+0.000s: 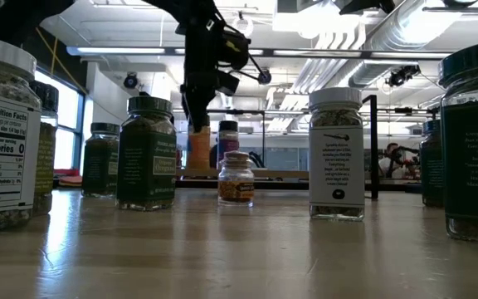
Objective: Shelf spices
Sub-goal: Move the bottom black seasoning bottle to the top left on the shelf
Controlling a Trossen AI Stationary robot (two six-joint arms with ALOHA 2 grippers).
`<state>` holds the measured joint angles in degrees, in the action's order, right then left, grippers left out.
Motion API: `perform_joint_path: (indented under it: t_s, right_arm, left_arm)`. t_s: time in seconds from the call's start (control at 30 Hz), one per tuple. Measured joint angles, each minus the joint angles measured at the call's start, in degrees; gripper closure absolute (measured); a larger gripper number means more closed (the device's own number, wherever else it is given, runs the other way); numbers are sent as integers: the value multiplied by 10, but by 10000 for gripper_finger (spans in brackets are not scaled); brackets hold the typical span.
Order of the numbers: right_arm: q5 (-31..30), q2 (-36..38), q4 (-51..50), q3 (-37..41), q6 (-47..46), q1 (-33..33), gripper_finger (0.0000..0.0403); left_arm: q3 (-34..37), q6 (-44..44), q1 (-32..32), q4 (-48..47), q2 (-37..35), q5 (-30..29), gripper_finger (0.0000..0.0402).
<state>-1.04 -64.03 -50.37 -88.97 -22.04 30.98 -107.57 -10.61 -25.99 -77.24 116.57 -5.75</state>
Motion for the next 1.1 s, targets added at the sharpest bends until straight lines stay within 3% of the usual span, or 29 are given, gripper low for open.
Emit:
perform_joint_path:
  t_s: [0.1, 0.33, 0.63, 0.93, 1.1]
  right_arm:
    - [0, 0, 0, 0, 0, 0, 139]
    - [0, 0, 0, 0, 0, 0, 139]
    - [0, 0, 0, 0, -6, 0, 139]
    - [0, 0, 0, 0, -14, 0, 139]
    - [0, 0, 0, 0, -13, 0, 139]
  left_arm:
    - [0, -1, -5, 7, 0, -7, 203]
    - [0, -21, -49, 9, 0, -75, 200]
    - [0, -21, -111, 10, 0, -29, 189]
    - [0, -21, -115, 8, 0, -23, 186]
    - [0, -21, -116, 3, 0, -23, 159]
